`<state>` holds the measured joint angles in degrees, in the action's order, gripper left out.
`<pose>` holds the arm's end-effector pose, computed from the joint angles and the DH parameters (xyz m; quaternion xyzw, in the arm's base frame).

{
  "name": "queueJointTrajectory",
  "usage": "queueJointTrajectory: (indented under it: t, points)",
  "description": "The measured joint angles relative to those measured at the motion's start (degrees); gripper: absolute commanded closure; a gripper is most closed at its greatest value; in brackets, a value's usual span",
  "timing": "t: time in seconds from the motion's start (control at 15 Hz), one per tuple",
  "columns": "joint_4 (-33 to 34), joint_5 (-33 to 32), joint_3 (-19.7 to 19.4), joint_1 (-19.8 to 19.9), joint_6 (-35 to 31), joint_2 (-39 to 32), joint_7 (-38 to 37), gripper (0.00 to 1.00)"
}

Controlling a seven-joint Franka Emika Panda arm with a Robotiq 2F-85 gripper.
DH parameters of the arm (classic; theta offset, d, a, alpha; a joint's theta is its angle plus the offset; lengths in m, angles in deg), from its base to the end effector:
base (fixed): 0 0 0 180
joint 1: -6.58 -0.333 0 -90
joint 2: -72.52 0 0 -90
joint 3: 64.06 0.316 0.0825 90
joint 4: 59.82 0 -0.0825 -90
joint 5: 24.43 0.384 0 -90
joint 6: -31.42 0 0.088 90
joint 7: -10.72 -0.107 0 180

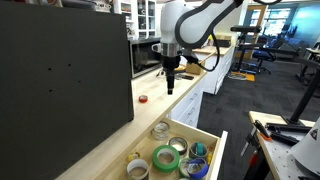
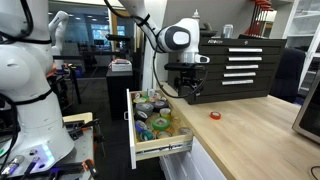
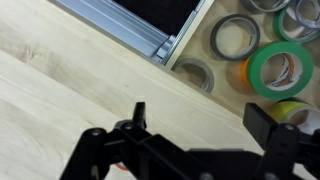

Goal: Put the red tape in the open drawer

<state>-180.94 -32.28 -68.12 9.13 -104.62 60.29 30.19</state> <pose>0.5725 -0.0671 0.3184 0.9852 0.1604 0.0101 0.0600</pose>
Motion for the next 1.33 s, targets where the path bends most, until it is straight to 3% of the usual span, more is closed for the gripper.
queueJointTrajectory:
  t: [0.2, 0.87, 1.33]
  points:
    - [2.59, 0.00, 0.22, 0.57, -2.39, -2.82, 4.33, 0.00]
    - [2.86, 0.04, 0.75, 0.74, -2.43, -3.58, 5.13, 0.00]
    - [5.11, 0.31, 1.08, 2.93, -5.00, -4.64, 13.36, 0.00]
